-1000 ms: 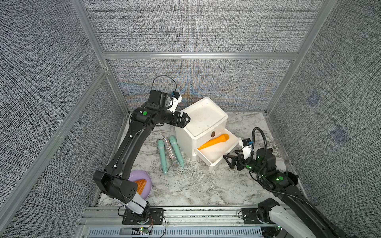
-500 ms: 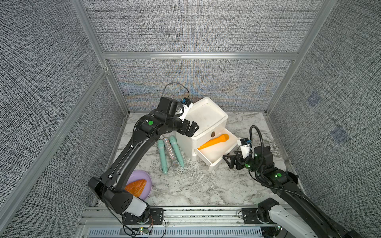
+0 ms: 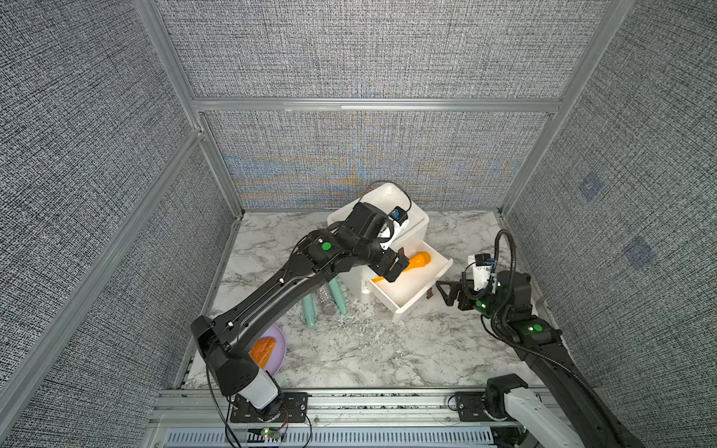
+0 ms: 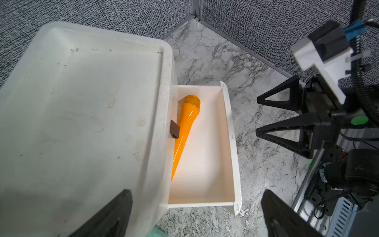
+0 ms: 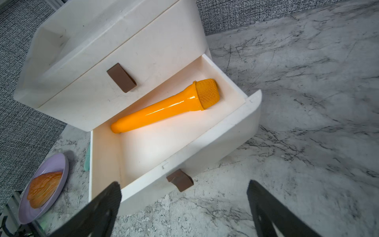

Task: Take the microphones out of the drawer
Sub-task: Pick up the microphone from the drawer.

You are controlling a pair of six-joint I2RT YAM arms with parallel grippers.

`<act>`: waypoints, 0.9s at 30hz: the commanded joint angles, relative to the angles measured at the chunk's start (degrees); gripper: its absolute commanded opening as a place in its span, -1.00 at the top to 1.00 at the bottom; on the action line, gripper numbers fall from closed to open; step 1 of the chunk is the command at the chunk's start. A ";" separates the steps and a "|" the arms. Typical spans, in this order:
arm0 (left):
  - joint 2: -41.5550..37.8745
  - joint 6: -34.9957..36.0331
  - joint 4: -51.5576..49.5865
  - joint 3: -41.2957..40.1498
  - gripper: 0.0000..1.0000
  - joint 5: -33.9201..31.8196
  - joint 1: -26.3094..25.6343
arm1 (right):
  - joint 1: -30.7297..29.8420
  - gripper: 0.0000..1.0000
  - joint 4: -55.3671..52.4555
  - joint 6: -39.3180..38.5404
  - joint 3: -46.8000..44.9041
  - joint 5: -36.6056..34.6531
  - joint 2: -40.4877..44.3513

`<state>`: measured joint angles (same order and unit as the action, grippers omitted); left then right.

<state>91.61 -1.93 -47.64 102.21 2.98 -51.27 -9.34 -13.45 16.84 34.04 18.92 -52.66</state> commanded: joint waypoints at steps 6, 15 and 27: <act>7.22 -0.88 5.23 1.63 -0.65 -2.18 -3.52 | 8.59 -0.95 0.43 1.70 -1.45 5.07 1.97; 14.57 -0.36 6.11 4.15 -0.08 -3.74 -4.45 | 14.73 -0.96 1.03 1.88 -2.37 9.53 3.01; 23.51 5.84 2.20 10.58 0.04 -4.03 -4.46 | 15.06 -0.96 1.85 2.58 -3.26 9.31 3.51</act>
<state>113.32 1.56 -43.94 111.11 0.08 -55.72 5.67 -13.41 18.96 30.76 28.69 -49.08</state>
